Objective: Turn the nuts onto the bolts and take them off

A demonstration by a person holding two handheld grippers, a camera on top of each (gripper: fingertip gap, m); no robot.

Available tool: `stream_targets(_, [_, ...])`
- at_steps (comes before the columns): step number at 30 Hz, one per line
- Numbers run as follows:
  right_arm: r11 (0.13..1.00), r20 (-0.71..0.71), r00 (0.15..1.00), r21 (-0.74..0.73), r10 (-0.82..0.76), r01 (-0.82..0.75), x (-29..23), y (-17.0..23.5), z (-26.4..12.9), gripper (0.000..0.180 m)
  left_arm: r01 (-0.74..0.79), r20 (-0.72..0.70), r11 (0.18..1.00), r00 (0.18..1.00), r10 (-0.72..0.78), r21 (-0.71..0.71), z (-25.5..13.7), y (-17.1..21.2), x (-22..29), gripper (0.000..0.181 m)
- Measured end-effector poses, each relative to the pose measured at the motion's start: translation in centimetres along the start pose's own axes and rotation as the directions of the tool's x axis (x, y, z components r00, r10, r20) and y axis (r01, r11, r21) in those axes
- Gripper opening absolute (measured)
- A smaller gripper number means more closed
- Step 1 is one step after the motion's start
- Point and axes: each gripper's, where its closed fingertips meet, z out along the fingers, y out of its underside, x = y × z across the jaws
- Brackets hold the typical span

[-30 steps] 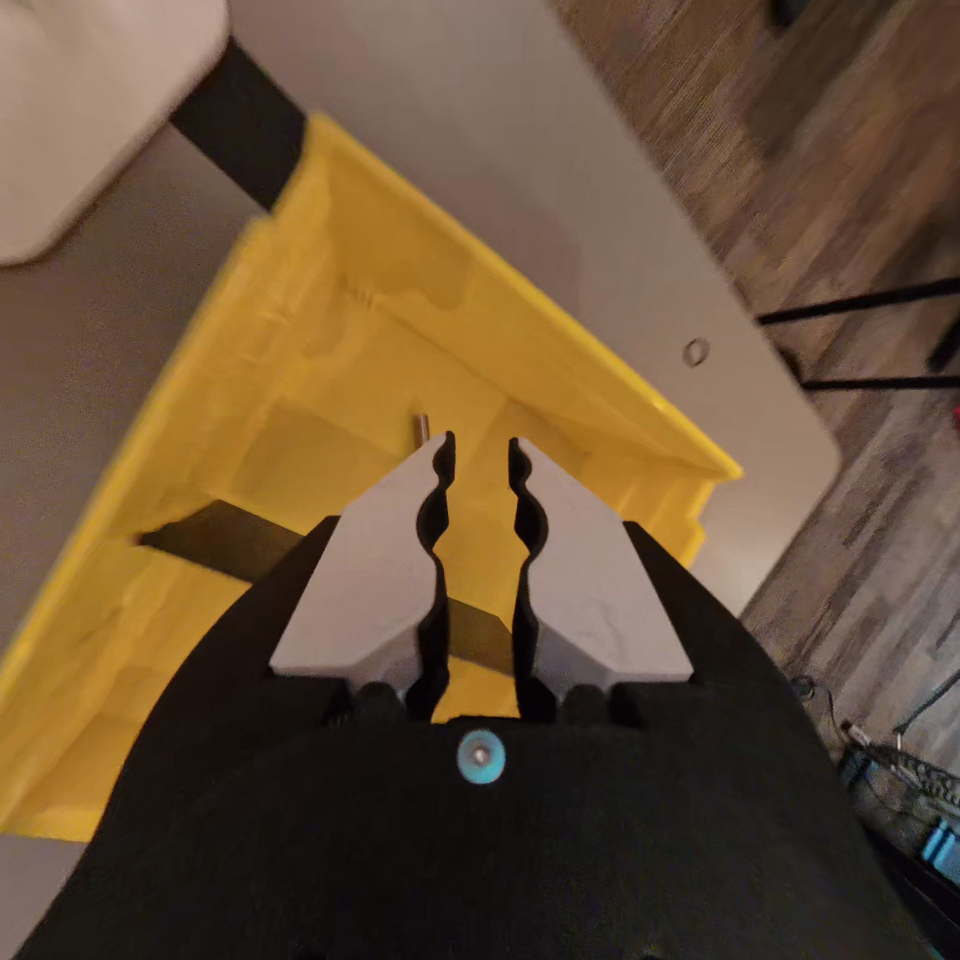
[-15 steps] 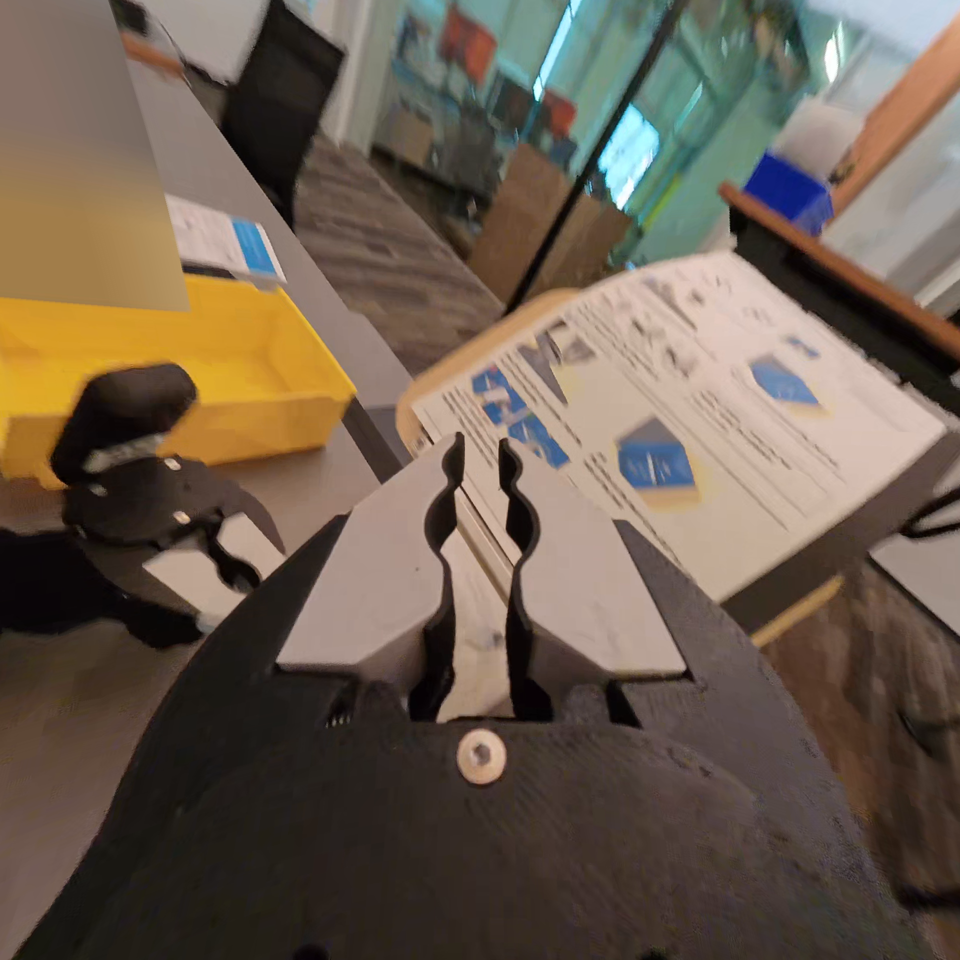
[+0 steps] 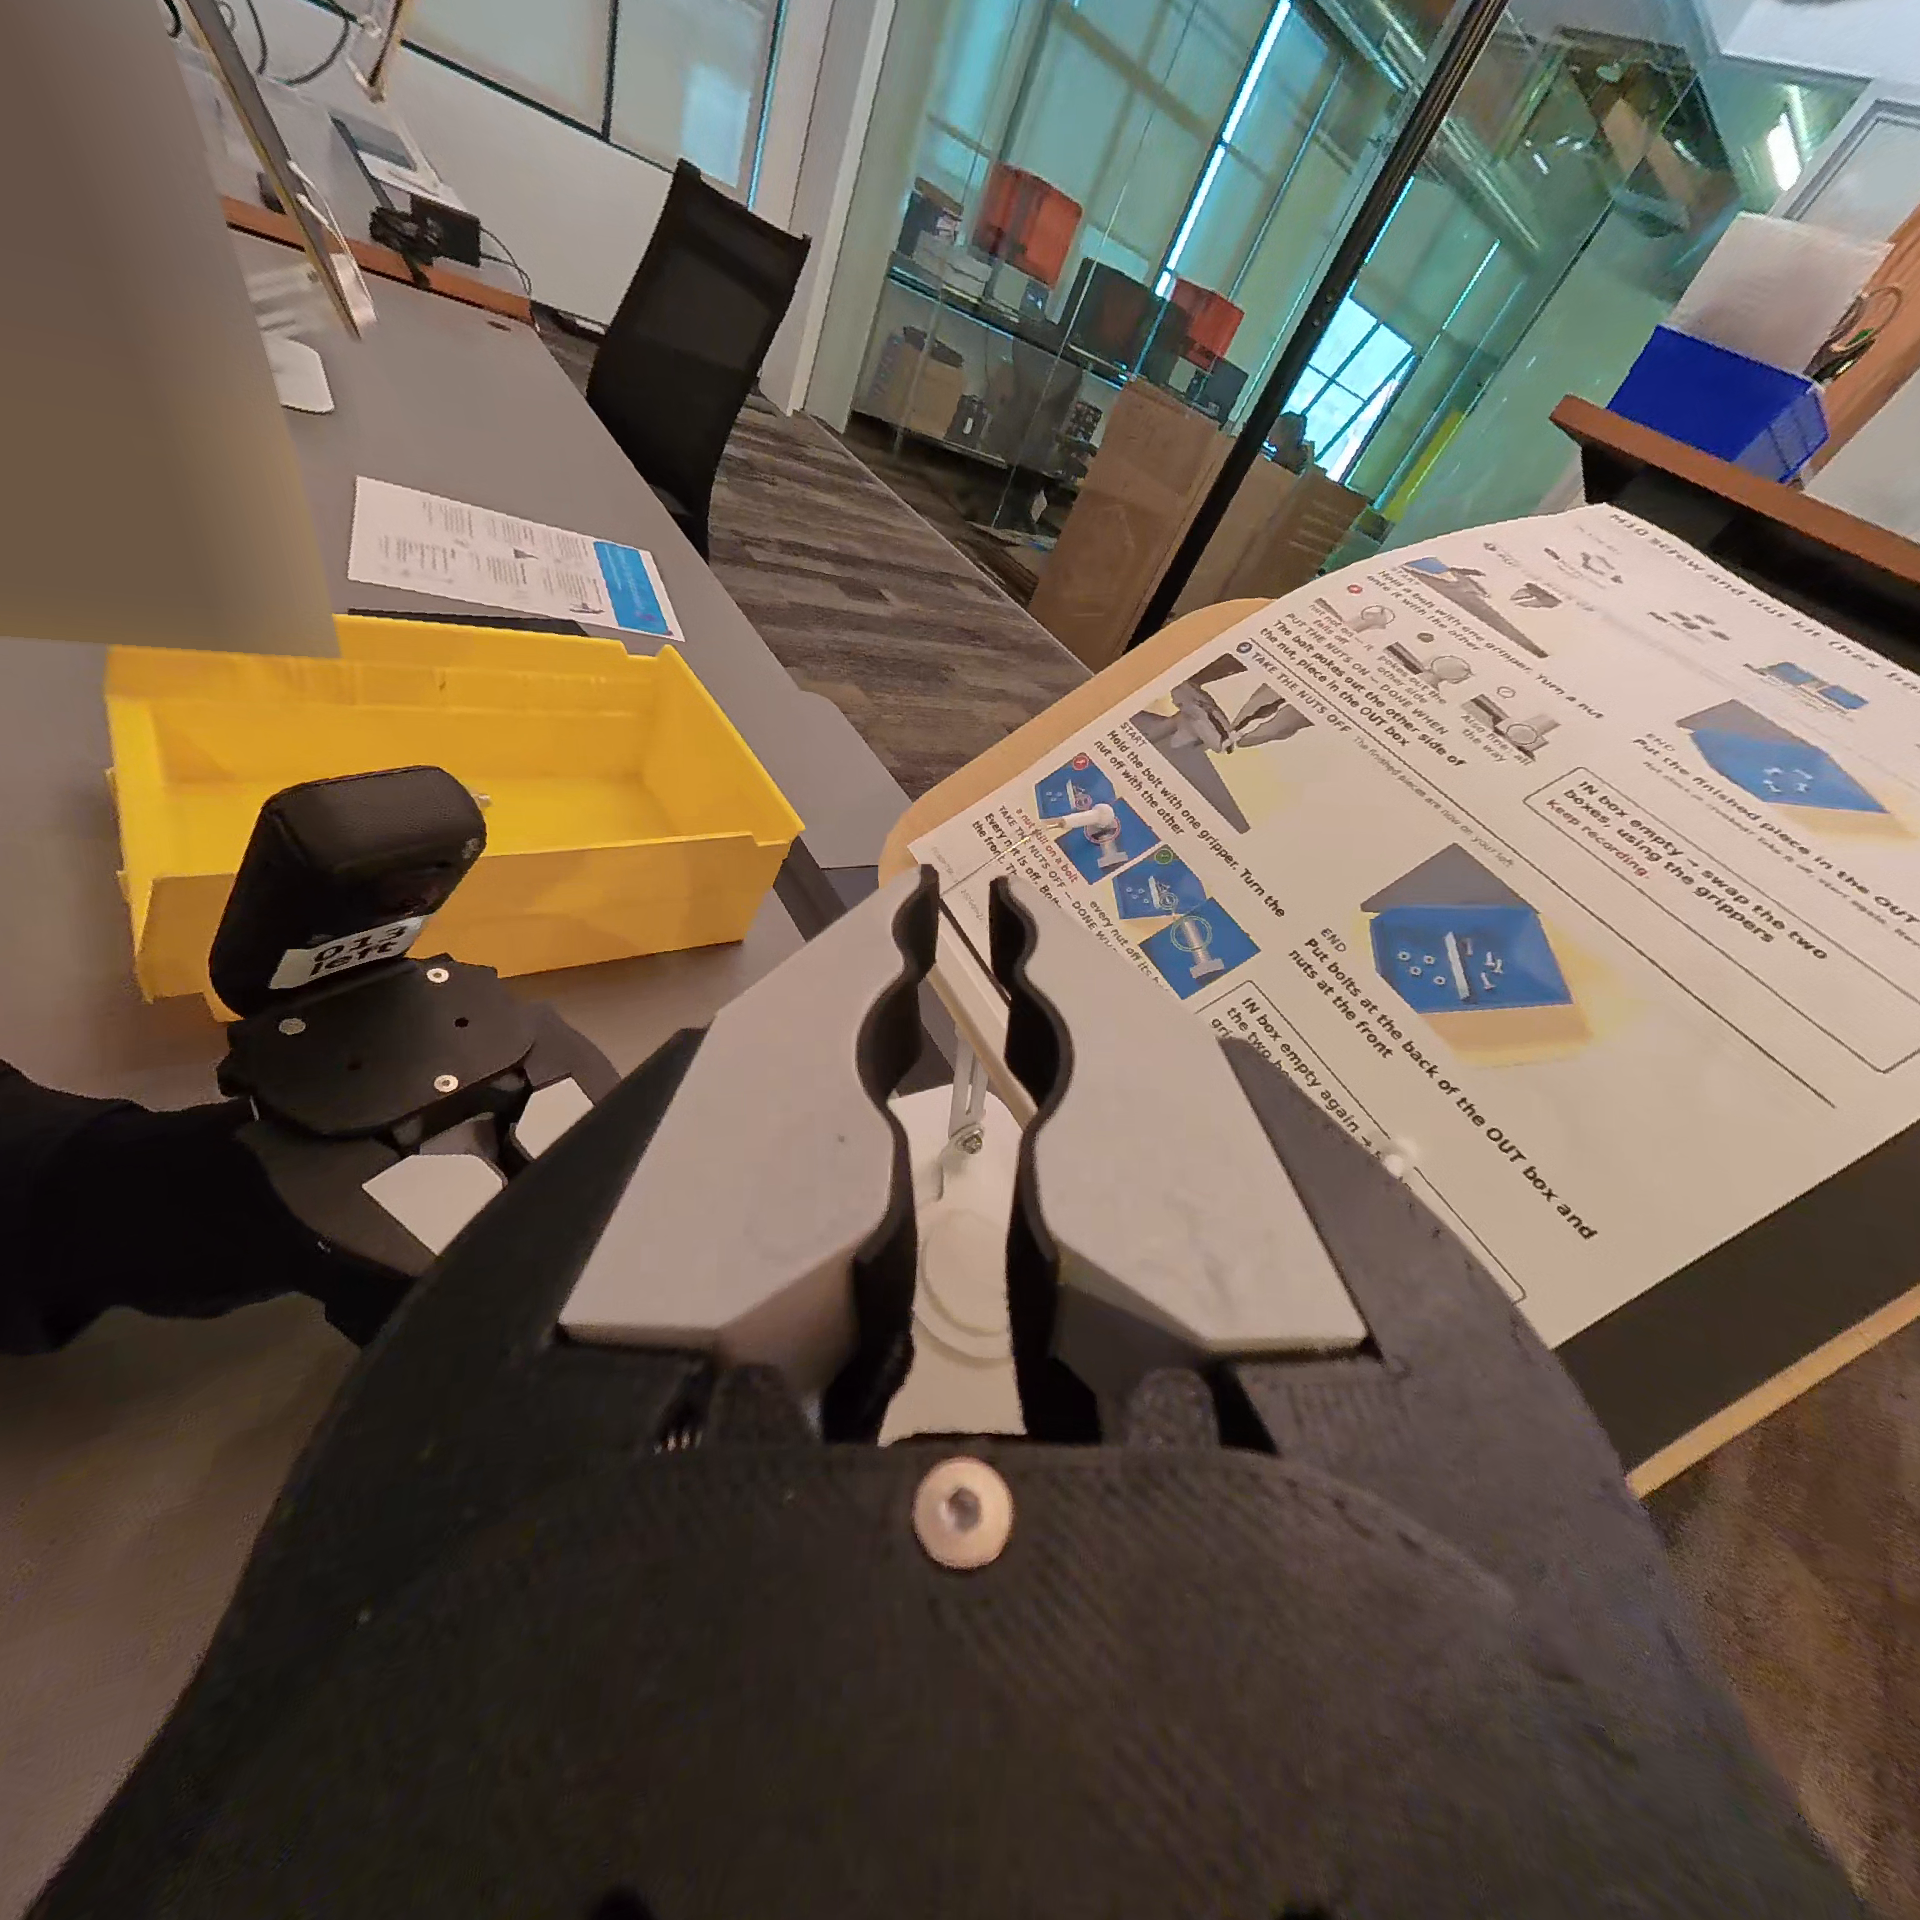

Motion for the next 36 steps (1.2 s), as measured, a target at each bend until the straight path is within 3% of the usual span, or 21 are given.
stream_targets(13, [0.998,0.019,1.000,-0.054,-0.021,0.022,-0.1,1.1,0.2,0.009,-0.043,0.078,0.997,0.996,0.039,0.057,-1.8,-2.3,-0.9,0.000])
stream_targets(24, [1.000,0.031,0.999,-0.011,0.013,-0.013,0.7,0.8,-0.8,0.009,-0.130,0.082,0.976,0.990,0.117,0.175,-3.9,-8.0,1.1,0.003])
stream_targets(30, [0.999,0.039,0.998,-0.005,0.045,-0.045,1.3,1.1,-1.3,0.010,-0.162,0.033,0.977,0.987,0.159,0.139,-4.2,-9.6,3.1,0.004])
stream_targets(36, [0.998,0.047,0.998,-0.040,0.046,-0.044,1.3,2.0,-1.1,0.011,-0.268,0.100,0.964,0.959,0.267,-0.005,-7.0,-10.9,2.7,0.008])
